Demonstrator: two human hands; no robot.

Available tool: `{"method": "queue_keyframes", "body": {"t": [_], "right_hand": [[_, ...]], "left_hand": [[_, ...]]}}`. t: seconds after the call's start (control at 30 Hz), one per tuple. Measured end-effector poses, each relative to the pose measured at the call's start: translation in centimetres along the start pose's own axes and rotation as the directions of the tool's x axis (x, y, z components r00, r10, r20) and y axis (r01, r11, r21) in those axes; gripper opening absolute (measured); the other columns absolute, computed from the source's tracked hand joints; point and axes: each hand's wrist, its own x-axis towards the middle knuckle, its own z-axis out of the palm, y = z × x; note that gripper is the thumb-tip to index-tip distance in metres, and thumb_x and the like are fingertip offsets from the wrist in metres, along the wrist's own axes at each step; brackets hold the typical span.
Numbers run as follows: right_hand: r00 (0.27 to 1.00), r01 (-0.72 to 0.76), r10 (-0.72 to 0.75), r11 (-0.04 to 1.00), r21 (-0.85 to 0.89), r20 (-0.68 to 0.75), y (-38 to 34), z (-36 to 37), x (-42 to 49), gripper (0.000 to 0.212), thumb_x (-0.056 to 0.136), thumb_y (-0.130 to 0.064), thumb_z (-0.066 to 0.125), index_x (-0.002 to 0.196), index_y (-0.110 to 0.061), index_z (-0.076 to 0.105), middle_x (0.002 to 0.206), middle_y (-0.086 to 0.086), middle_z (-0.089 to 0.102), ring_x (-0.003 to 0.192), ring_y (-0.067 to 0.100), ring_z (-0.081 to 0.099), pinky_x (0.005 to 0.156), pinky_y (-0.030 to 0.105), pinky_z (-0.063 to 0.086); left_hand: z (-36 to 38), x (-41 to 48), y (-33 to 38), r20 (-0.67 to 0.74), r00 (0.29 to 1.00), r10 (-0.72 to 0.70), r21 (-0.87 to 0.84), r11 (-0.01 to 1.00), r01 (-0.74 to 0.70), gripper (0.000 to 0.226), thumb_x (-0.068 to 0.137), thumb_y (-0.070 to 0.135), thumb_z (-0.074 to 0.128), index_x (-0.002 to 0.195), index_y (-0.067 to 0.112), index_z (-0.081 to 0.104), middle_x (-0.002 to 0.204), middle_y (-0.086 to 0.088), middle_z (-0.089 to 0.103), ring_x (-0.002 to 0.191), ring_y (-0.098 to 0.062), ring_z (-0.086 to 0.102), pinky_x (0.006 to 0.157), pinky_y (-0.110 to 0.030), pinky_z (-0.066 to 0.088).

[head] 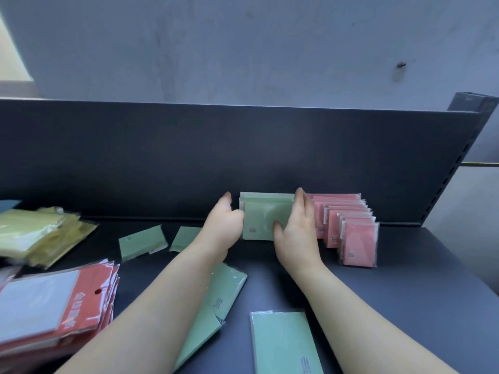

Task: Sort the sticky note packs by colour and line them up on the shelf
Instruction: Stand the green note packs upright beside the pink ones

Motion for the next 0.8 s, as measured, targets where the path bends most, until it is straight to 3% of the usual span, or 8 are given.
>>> {"method": "queue_keyframes", "body": {"t": [0.17, 0.3, 0.37, 0.4, 0.53, 0.6, 0.7, 0.8], "right_hand": [[0.978, 0.174, -0.173, 0.985, 0.003, 0.112, -1.5, 0.5, -1.2, 0.052, 0.092, -0.004, 0.052, 0.142, -0.008, 0.040, 0.143, 0.004, 0.041, 0.132, 0.017, 0.038, 0.096, -0.002, 0.012], [0.915, 0.221, -0.218, 0.975, 0.029, 0.341, -2.9, 0.5, -2.1, 0.033, 0.093, -0.020, 0.057, 0.125, -0.016, 0.061, 0.100, -0.006, 0.058, 0.095, 0.012, 0.055, 0.084, 0.009, 0.037], [0.837, 0.257, -0.192, 0.965, -0.058, 0.512, -3.5, 0.5, -2.6, 0.037, 0.090, -0.038, 0.059, 0.123, -0.021, 0.062, 0.097, -0.007, 0.059, 0.089, 0.010, 0.054, 0.086, 0.023, 0.044], [0.792, 0.280, -0.169, 0.954, -0.104, 0.586, -3.8, 0.5, -2.9, 0.041, 0.087, -0.046, 0.060, 0.121, -0.022, 0.063, 0.099, -0.006, 0.058, 0.090, 0.011, 0.053, 0.087, 0.027, 0.045], [0.651, 0.344, -0.082, 0.918, -0.198, 0.755, -4.6, 0.2, -4.0, 0.056, 0.067, -0.060, 0.071, 0.108, -0.022, 0.064, 0.104, -0.004, 0.048, 0.097, 0.013, 0.048, 0.086, 0.031, 0.046], [0.635, 0.326, -0.055, 0.923, -0.203, 0.771, -4.9, 0.1, -4.0, 0.061, 0.065, -0.057, 0.075, 0.113, -0.024, 0.060, 0.108, -0.004, 0.046, 0.101, 0.013, 0.046, 0.088, 0.029, 0.044], [0.637, 0.287, -0.008, 0.930, -0.228, 0.770, -5.1, 0.1, -3.7, 0.066, 0.066, -0.053, 0.078, 0.120, -0.024, 0.052, 0.114, -0.004, 0.044, 0.106, 0.014, 0.044, 0.090, 0.028, 0.042], [0.646, 0.243, 0.029, 0.939, -0.243, 0.762, -5.0, 0.0, -3.6, 0.061, 0.066, -0.048, 0.080, 0.113, -0.025, 0.048, 0.111, -0.005, 0.047, 0.101, 0.014, 0.047, 0.083, 0.028, 0.042]], "left_hand": [[-2.7, -1.2, 1.0, -0.027, 0.999, 0.041, 0.163, 0.986, -0.036, 0.063, 0.094, 0.004, 0.037, 0.153, 0.017, 0.019, 0.158, 0.000, 0.025, 0.144, -0.016, 0.027, 0.117, -0.035, 0.024], [-5.6, -2.9, 1.5, -0.015, 0.999, 0.037, 0.429, 0.903, -0.026, 0.050, 0.095, 0.009, 0.038, 0.145, 0.018, 0.037, 0.147, 0.001, 0.041, 0.133, -0.020, 0.041, 0.108, -0.040, 0.039], [-7.0, -4.4, 1.5, 0.019, 0.999, 0.045, 0.633, 0.773, -0.047, 0.035, 0.097, 0.017, 0.042, 0.131, 0.018, 0.049, 0.129, -0.002, 0.054, 0.119, -0.021, 0.051, 0.100, -0.037, 0.045], [-7.7, -5.1, 1.4, 0.040, 0.999, 0.026, 0.725, 0.688, -0.047, 0.037, 0.097, 0.024, 0.046, 0.133, 0.019, 0.049, 0.130, -0.002, 0.056, 0.118, -0.020, 0.052, 0.100, -0.033, 0.044], [-9.3, -8.3, 0.7, 0.144, 0.962, -0.233, 0.915, 0.402, -0.039, 0.070, 0.079, 0.057, 0.066, 0.135, 0.020, 0.047, 0.126, 0.005, 0.056, 0.111, -0.016, 0.056, 0.095, -0.031, 0.046], [-9.4, -9.5, 0.4, 0.167, 0.926, -0.339, 0.942, 0.333, -0.048, 0.074, 0.068, 0.063, 0.072, 0.126, 0.022, 0.051, 0.117, 0.007, 0.059, 0.104, -0.015, 0.058, 0.092, -0.034, 0.049], [-9.2, -10.5, -0.1, 0.179, 0.909, -0.376, 0.963, 0.256, -0.083, 0.070, 0.063, 0.061, 0.078, 0.115, 0.024, 0.052, 0.110, 0.007, 0.060, 0.099, -0.015, 0.059, 0.086, -0.034, 0.049], [-9.1, -10.7, -1.0, 0.170, 0.907, -0.386, 0.962, 0.263, -0.068, 0.068, 0.062, 0.058, 0.080, 0.111, 0.023, 0.049, 0.107, 0.006, 0.060, 0.097, -0.016, 0.057, 0.078, -0.032, 0.046]]}}
